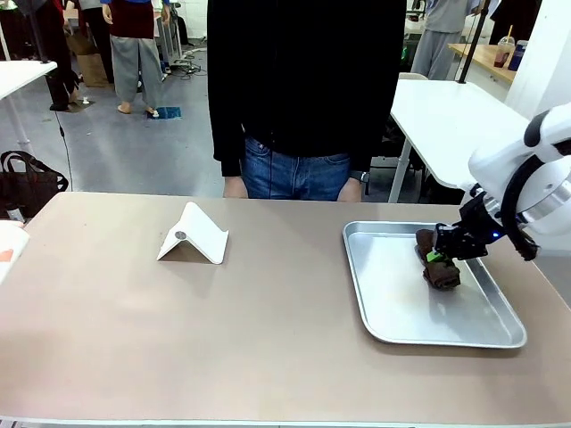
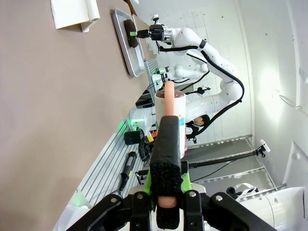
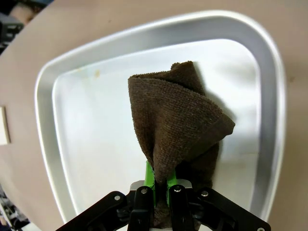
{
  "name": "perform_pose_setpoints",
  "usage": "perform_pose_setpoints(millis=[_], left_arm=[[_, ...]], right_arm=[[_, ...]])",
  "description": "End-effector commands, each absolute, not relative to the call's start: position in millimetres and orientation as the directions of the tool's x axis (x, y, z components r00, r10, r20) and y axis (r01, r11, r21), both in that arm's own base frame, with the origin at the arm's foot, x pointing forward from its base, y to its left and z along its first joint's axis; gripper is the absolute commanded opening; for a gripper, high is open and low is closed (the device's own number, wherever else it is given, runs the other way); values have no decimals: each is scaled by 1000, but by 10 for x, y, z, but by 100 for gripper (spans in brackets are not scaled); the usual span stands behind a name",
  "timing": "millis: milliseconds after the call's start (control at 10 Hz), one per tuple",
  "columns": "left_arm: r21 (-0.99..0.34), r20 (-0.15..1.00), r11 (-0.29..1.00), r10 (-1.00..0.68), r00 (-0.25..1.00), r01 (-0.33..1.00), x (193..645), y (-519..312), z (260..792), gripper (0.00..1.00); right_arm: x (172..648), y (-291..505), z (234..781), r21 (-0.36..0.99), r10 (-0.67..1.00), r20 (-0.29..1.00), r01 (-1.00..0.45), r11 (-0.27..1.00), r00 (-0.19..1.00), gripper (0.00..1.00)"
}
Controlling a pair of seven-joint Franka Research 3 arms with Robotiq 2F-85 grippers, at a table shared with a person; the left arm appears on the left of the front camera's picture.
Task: Clean the surface of the table.
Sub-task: Clean the area not pointed to by the person.
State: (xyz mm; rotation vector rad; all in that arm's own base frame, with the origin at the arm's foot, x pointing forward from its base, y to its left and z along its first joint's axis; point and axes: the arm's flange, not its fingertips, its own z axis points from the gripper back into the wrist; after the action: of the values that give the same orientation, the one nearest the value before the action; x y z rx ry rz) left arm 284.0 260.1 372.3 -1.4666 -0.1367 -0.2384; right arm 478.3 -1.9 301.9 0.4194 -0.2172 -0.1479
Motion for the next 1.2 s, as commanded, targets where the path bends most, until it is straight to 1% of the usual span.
perform_pose_setpoints(millis=[0, 400, 500, 700, 800, 1100], left_arm=[[-967, 238, 75, -67, 969, 242, 2829, 2631, 3801, 23], [-967, 238, 75, -67, 969, 242, 2829, 2631, 3801, 23], [-967, 238, 75, -67, 969, 242, 2829, 2631, 3801, 23], [-967, 238, 75, -67, 969, 242, 2829, 2631, 3801, 23], [-967, 238, 75, -67, 969, 242, 2829, 2631, 3801, 23], [-967, 238, 75, -67, 969, 242, 2829, 2631, 3801, 23]], right_arm=[[4709, -163, 2968, 440, -232, 207, 121, 890, 950, 11], [4691, -149, 3023, 507, -230, 218, 91, 857, 949, 11], [4662, -139, 3083, 575, -213, 213, 54, 816, 954, 11], [4660, -147, 3184, 767, -194, 169, -6, 642, 966, 11], [4658, -143, 3218, 834, -181, 130, -9, 552, 975, 11], [4592, -178, 3370, 967, -99, -44, 67, 244, 994, 11]])
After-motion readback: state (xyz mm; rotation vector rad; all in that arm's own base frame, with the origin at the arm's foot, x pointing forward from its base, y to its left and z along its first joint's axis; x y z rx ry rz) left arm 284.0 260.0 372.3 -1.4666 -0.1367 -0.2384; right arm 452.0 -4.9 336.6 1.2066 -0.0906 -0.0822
